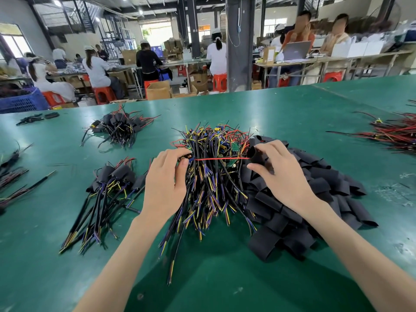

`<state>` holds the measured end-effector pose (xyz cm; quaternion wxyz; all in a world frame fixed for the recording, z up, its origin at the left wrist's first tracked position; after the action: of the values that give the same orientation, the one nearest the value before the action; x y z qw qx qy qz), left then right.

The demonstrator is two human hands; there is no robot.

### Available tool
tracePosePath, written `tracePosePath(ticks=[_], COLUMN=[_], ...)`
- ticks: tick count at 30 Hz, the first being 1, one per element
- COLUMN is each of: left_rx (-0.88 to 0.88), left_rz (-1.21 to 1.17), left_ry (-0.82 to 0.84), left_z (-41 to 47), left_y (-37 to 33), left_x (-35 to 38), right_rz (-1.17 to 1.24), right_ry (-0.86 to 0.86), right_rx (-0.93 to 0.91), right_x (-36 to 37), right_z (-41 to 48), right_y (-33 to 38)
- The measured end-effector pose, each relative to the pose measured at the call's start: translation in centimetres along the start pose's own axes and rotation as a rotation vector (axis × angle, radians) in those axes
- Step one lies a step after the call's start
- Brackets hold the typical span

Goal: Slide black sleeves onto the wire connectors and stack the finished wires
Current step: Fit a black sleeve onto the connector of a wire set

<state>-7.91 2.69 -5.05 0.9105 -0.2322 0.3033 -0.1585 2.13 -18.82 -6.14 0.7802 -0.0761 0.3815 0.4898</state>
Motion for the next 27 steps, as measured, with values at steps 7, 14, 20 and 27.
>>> tracePosePath(ticks=[7, 14, 20, 27], left_rx=[-0.024, -0.087, -0.217, -0.233], left_rz=[-0.069, -0.183, -0.3, -0.331], left_ry=[0.174, 0.274, 0.292, 0.296], left_z=[-0.6, -1.2, -1.3, -1.3], left_y=[-1.4, -2.3, -2.1, -2.5], left_x=[1.0, 1.9, 2.0, 1.9], right_rz=[-0.34, -0.211, 0.031, 0.012], right_ry=[0.006, 0.047, 0.032, 0.019], right_rx=[-0.253, -0.339, -0.215, -0.23], right_x=[0.3, 1.1, 1.4, 1.2], right_z=[-0.4, -0.7, -0.8, -0.7], right_y=[2.3, 4.4, 3.9, 4.0])
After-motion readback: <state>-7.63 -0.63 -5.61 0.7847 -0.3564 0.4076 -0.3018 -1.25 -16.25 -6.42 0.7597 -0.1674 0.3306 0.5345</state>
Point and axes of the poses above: each hand's wrist, its own z-axis towards the middle knuckle, its own x-axis out of the palm, y = z × x, the point moved 4 cm from there along z, towards the middle knuckle, and after that the axes turned 12 degrees about -x, right-handed, at the moved point
